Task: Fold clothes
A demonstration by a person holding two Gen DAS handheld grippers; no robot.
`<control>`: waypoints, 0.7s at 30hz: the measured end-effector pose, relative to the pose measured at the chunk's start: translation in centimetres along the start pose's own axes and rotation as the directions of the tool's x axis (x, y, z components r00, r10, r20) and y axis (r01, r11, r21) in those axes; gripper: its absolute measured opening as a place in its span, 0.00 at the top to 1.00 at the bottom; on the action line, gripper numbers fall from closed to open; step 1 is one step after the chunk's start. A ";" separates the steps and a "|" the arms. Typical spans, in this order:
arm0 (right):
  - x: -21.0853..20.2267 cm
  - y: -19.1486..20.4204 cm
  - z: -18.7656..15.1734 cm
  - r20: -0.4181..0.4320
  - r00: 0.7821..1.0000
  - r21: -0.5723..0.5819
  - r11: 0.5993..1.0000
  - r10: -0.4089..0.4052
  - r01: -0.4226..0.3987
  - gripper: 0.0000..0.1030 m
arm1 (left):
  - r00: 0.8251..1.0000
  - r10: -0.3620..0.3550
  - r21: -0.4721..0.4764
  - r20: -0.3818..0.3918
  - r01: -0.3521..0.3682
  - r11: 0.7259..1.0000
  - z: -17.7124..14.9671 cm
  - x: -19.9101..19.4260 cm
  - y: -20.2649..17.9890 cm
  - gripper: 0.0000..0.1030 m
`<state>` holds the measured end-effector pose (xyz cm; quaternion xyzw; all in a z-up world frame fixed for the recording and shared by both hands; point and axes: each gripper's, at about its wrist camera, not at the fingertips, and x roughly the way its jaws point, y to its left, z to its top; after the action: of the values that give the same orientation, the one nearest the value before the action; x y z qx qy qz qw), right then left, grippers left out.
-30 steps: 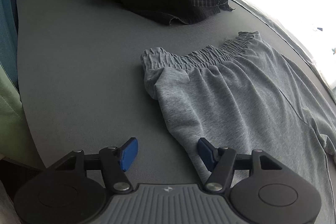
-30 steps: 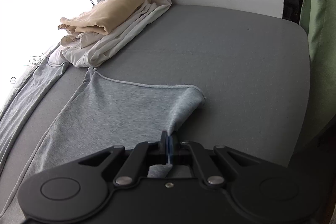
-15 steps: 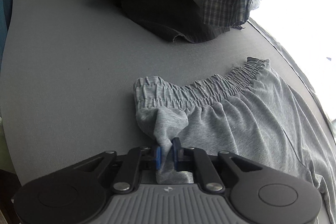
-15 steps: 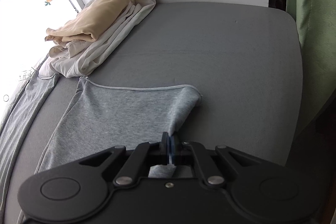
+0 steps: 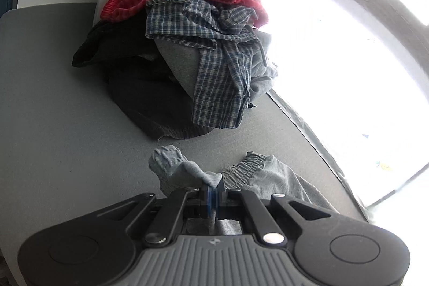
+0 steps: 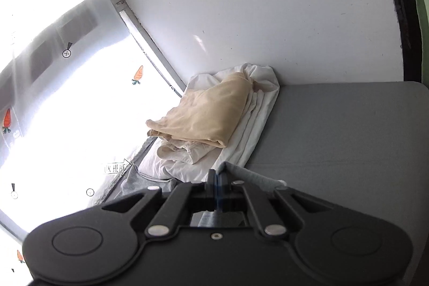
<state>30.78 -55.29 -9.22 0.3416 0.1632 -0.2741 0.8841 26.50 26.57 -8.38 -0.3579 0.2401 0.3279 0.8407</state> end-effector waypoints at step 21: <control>4.9 8.8 2.9 0.041 0.989 -0.090 0.986 0.142 -0.138 0.99 | 0.996 -0.007 -0.036 0.089 0.010 0.999 3.2 1.1 -3.2 0.99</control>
<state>40.27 -53.72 -4.90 0.3071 0.1297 -0.2118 0.9187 30.01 27.70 -5.67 -0.3592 0.1948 0.3443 0.8453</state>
